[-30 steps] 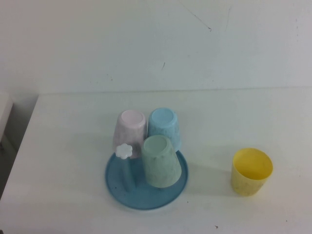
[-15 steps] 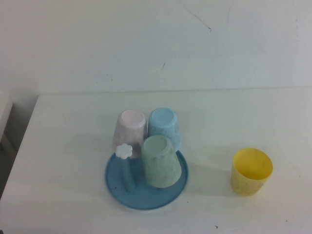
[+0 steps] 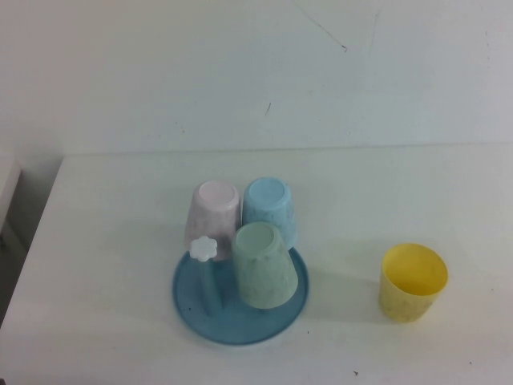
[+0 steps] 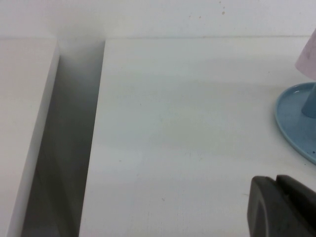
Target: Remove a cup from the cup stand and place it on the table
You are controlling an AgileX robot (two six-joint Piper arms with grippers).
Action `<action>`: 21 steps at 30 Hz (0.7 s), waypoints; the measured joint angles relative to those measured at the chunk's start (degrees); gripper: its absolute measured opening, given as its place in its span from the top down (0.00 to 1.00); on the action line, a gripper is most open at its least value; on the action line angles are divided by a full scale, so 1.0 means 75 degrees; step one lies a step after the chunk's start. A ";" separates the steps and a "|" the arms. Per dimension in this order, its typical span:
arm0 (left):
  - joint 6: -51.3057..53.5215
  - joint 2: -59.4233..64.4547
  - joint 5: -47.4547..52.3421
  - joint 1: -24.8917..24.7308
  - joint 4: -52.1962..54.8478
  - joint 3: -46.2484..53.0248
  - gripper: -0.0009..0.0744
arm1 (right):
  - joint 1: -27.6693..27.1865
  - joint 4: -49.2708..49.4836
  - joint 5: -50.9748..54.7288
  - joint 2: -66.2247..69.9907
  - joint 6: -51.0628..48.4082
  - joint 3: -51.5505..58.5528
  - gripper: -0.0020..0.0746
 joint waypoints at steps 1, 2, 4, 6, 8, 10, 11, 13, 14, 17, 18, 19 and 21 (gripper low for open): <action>0.0000 0.0000 0.0000 0.0000 0.0000 0.0000 0.99 | -0.0218 0.0080 -0.0346 -0.0078 0.0000 0.0206 0.98; 0.0000 0.0000 0.0000 0.0000 0.0000 0.0000 0.99 | -0.0447 0.0178 -0.0648 -0.0179 0.0000 0.0426 0.98; 0.0000 0.0000 0.0000 0.0000 0.0000 0.0000 0.99 | -0.0868 0.0346 -0.1058 -0.0418 0.0016 0.0806 0.98; 0.0000 0.0000 0.0000 0.0000 0.0000 0.0000 0.99 | -0.1320 0.0440 -0.1277 -0.0735 0.0016 0.1151 0.98; 0.0000 0.0000 0.0000 0.0000 0.0000 0.0000 0.99 | -0.1727 0.0495 -0.1351 -0.1069 0.0027 0.1418 0.98; 0.0000 0.0000 0.0000 0.0000 0.0000 0.0000 0.99 | -0.2033 0.0567 -0.1399 -0.1329 0.0027 0.1642 0.98; 0.0000 0.0000 0.0000 0.0000 0.0000 0.0000 0.99 | -0.2176 0.0607 -0.1397 -0.1446 0.0027 0.1761 0.98; 0.0000 0.0000 0.0000 0.0000 0.0000 0.0000 0.99 | -0.2372 0.0668 -0.1397 -0.1551 0.0027 0.1957 0.98; 0.0000 0.0000 0.0000 0.0000 0.0000 0.0000 0.99 | -0.2436 0.0687 -0.1397 -0.1571 0.0027 0.2060 0.98; 0.0000 0.0000 0.0000 0.0000 0.0000 0.0000 0.99 | -0.2523 0.0752 -0.1376 -0.1600 0.0046 0.2308 0.98; 0.0000 0.0000 0.0000 0.0000 0.0000 0.0000 0.99 | -0.2523 0.0753 -0.1365 -0.1600 0.0046 0.2317 0.98; 0.0000 0.0000 0.0000 0.0000 0.0000 0.0000 0.99 | -0.2523 0.0764 -0.1340 -0.1600 0.0046 0.2317 0.98; 0.0000 0.0000 0.0000 0.0000 0.0000 0.0000 0.99 | -0.2523 0.0764 -0.1219 -0.1600 0.0016 0.2317 0.98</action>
